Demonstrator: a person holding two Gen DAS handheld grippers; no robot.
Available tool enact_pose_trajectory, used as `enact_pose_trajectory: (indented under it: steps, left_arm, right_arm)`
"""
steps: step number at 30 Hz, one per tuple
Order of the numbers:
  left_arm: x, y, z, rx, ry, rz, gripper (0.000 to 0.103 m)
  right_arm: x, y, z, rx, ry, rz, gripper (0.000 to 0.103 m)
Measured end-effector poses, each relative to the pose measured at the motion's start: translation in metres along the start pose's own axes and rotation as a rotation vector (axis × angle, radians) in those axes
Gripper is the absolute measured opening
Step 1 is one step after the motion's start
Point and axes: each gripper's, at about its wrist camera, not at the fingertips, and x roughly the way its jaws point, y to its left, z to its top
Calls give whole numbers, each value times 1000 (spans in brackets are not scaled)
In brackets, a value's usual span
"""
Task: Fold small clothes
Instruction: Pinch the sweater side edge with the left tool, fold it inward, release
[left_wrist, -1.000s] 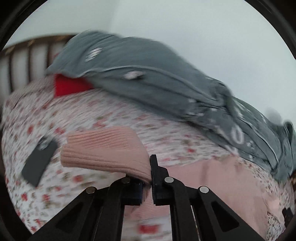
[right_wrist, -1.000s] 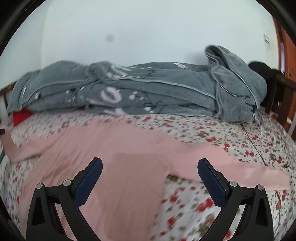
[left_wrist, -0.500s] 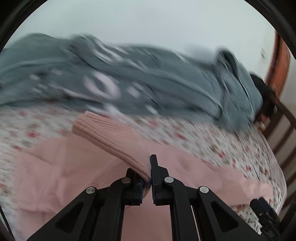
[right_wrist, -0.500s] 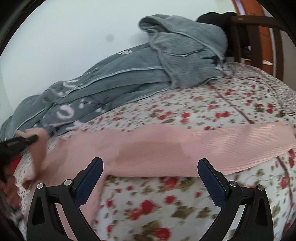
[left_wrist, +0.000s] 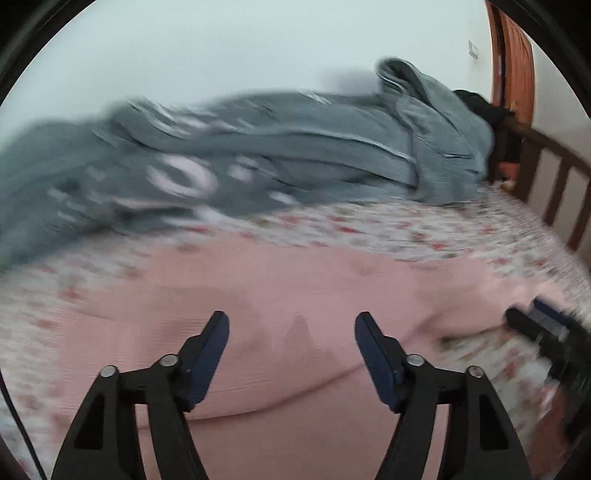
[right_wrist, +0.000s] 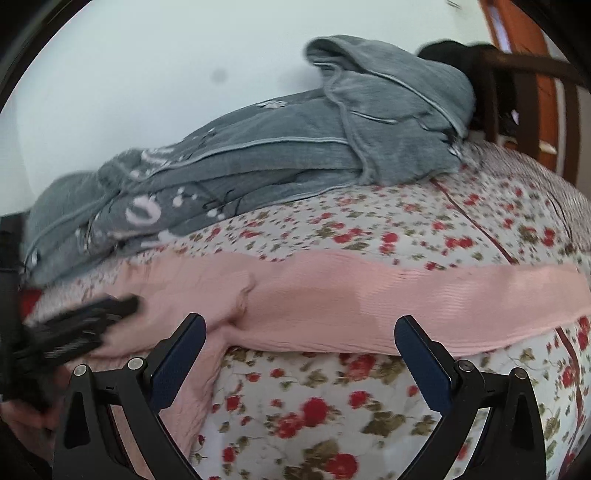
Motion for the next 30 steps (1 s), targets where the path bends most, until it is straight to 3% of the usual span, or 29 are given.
enact_pose_trajectory:
  steps: [3,5,9,11,14,18,20,21,23,25,30]
  left_arm:
    - [-18,50,-16,7,-39,194,75]
    - [-22,83,-24,-47,-25,246,77]
    - [-12,159,-32,-264,69,172,76]
    - [-3,190,-41,-358,99,35,75]
    - [15,200,-53,-387,170,-87,74]
    - [36,213,-53,-446,199,-111,65]
    - [48,222,-57,-485,228,-116,26]
    - [50,223,-59,-497,224,-118,20]
    - [45,230,-60,-516,190,-158,16]
    - [31,239,-60,-520,124,-148,16]
    - [41,251,-72,-561,173,-101,16]
  right_arm:
    - [8,19,-1,-31,10,21,100]
    - [15,31,-1,-49,11,26,95]
    - [29,53,3,-83,19,17,87]
    - [36,62,4,-91,35,4,83]
    - [43,72,10,-116,59,-34,83]
    - [51,84,22,-136,75,-4,83]
    - [56,85,22,-139,67,-16,83]
    - [58,83,18,-126,61,-16,83]
    - [65,75,11,-82,74,-13,83]
    - [69,68,11,-45,99,-34,83]
    - [53,51,8,22,70,22,83]
